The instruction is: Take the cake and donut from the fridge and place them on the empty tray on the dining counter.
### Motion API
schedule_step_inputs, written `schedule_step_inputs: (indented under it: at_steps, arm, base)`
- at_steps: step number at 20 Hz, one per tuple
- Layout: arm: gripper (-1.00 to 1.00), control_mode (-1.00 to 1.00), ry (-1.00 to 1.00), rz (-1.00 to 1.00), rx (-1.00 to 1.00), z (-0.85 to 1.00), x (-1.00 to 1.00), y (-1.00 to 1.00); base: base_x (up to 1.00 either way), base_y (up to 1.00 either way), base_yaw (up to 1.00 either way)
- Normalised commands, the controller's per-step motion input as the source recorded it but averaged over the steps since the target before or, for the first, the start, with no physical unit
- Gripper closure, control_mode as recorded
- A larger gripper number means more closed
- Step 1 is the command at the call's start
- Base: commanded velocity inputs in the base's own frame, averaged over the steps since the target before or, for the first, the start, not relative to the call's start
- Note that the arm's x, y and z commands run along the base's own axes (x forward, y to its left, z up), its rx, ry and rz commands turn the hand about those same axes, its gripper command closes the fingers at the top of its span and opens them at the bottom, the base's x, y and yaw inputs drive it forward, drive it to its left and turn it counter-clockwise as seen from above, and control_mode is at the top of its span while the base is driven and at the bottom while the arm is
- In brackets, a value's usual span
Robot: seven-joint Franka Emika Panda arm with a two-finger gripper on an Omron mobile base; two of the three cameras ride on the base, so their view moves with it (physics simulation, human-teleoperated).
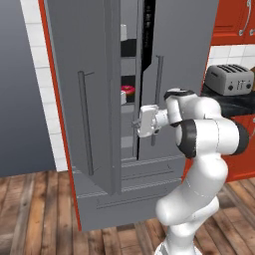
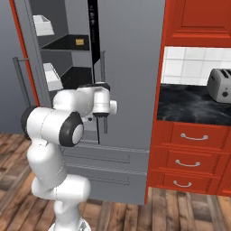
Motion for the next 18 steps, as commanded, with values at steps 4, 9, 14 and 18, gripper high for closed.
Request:
schedule_step_inputs:
  at_steps: [4, 9, 14, 18]
  arm:
    - [1.0, -1.0, -0.17, 0.0, 0.0, -0.04, 0.0, 0.37]
    - [1.0, -1.0, -0.14, 0.0, 0.0, -0.07, 0.02, 0.34]
    - [1.0, -1.0, -0.12, 0.0, 0.01, -0.04, 0.12, 0.23]
    - [1.0, -1.0, -0.08, 0.0, 0.03, -0.03, 0.3, 0.16]
  base:
    - [0.0, 0.0, 0.0]
    - [0.0, 0.0, 0.0]
    - [0.0, 0.0, 0.0]
    - [0.0, 0.0, 0.0]
